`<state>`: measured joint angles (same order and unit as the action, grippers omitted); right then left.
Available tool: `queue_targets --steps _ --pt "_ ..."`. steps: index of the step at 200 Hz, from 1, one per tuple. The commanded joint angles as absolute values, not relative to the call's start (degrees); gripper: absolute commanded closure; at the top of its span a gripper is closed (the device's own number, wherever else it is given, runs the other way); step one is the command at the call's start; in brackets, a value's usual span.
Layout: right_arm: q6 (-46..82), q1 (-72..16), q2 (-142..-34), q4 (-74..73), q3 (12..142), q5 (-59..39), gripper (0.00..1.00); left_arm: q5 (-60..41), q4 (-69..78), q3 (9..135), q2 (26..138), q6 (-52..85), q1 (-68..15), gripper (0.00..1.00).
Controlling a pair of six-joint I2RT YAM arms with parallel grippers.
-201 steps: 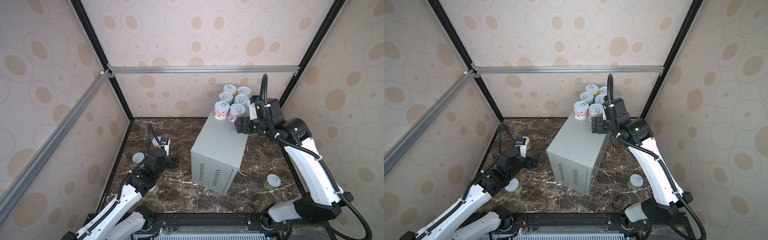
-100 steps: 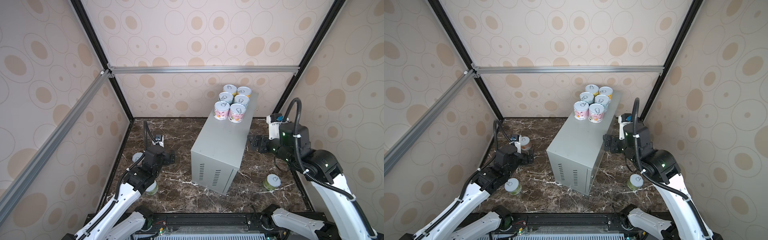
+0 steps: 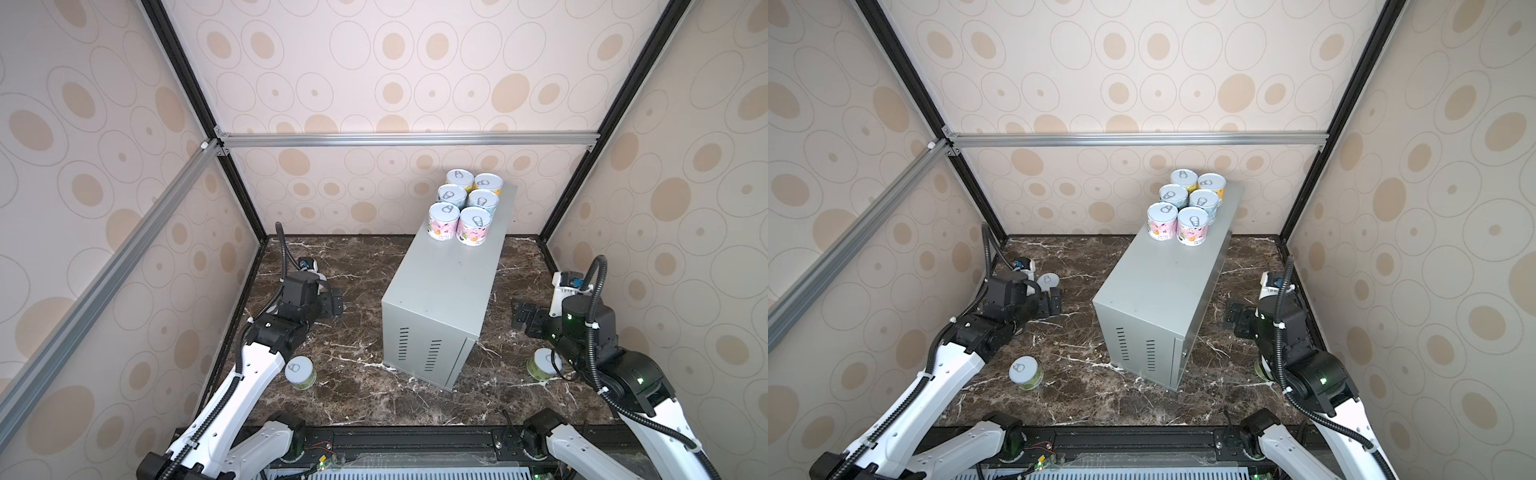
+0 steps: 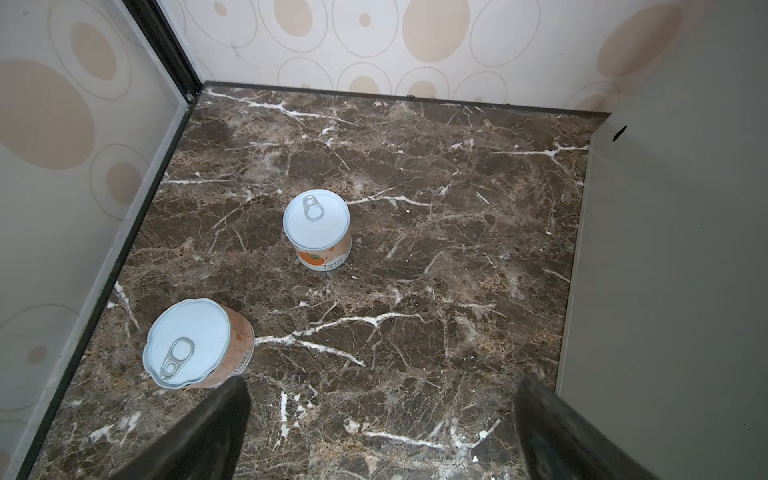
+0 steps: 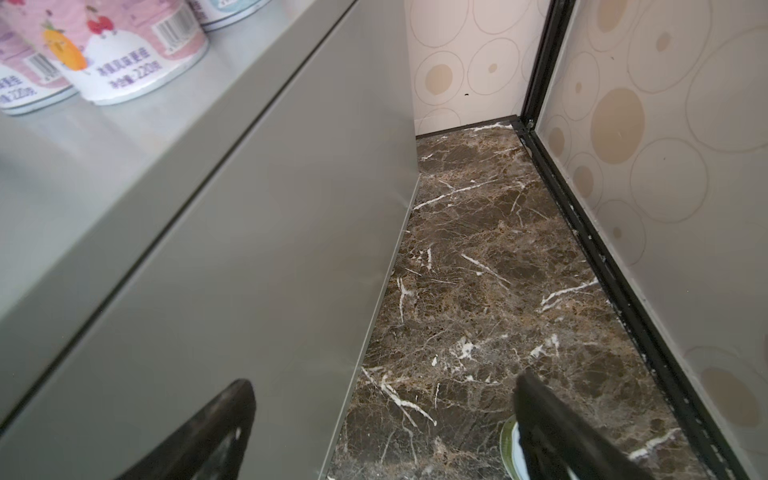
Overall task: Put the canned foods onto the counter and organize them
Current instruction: 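Open the right gripper and draw it back down beside the cabinet, then lower the left gripper onto a white-lidded floor can nearest it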
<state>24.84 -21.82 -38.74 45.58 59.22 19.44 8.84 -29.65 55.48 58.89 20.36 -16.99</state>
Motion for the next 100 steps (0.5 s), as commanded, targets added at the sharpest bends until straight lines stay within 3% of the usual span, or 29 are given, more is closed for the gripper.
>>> queue_targets --steps 1,36,100 --pt "28.29 -16.49 -37.71 41.43 54.48 12.35 0.01 5.80 -31.02 59.02 61.83 20.67 -14.68 0.01" --pt "32.12 -4.30 -37.87 35.98 45.58 -2.43 0.01 4.95 -29.29 60.46 67.16 19.56 -11.12 0.01" --pt "35.22 -2.85 -38.46 26.80 34.85 -4.66 0.01 4.74 -23.92 60.71 78.02 18.13 -7.55 0.01"
